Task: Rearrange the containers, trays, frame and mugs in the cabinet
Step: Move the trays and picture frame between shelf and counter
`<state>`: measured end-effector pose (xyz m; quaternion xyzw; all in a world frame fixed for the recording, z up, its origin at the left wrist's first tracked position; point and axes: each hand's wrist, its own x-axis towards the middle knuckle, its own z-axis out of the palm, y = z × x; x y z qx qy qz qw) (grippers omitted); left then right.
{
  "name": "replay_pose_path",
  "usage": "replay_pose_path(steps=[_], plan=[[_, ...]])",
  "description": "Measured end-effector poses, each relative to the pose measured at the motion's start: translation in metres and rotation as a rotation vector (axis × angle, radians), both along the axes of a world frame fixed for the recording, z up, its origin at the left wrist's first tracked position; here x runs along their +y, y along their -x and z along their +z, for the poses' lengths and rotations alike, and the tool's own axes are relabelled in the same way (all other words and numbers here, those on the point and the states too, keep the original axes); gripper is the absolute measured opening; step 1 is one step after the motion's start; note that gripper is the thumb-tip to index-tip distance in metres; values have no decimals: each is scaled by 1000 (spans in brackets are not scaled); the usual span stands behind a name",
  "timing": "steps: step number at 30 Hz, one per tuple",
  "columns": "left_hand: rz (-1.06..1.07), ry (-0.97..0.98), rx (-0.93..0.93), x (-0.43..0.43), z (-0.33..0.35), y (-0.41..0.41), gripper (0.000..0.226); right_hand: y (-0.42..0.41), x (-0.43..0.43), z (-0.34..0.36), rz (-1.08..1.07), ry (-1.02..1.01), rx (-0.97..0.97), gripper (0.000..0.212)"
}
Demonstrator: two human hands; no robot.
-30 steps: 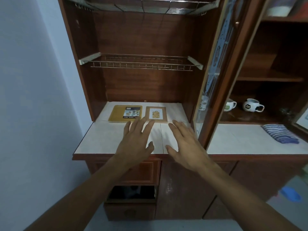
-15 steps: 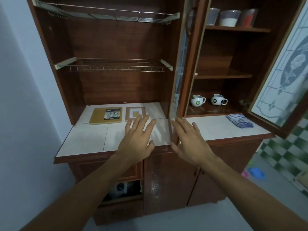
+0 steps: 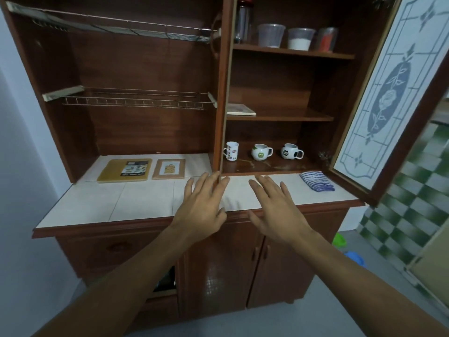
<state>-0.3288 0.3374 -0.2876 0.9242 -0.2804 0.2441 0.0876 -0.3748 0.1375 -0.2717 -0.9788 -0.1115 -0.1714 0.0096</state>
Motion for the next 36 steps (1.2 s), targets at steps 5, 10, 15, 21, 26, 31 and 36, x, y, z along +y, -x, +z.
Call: replay_pose_path(steps=[5, 10, 15, 21, 26, 31, 36], plan=[[10, 15, -12, -53, -3, 9, 69, 7, -50, 3, 19, 7, 10, 72], [16, 24, -38, -87, -3, 10, 69, 9, -86, 6, 23, 9, 10, 72], [35, 10, -45, -104, -1, 0, 69, -4, -102, 9, 15, 0, -33, 73], [24, 30, -38, -115, 10, -21, 69, -19, -108, 10, 3, -22, -50, 71], [44, 14, -75, -128, 14, -39, 67, -38, -124, 10, 11, -20, -41, 73], [99, -8, -73, -152, 16, -64, 67, -70, -154, 11, 39, -37, -40, 73], [156, -3, -92, -192, 17, -82, 68, -101, -199, 15, 89, -29, -46, 73]])
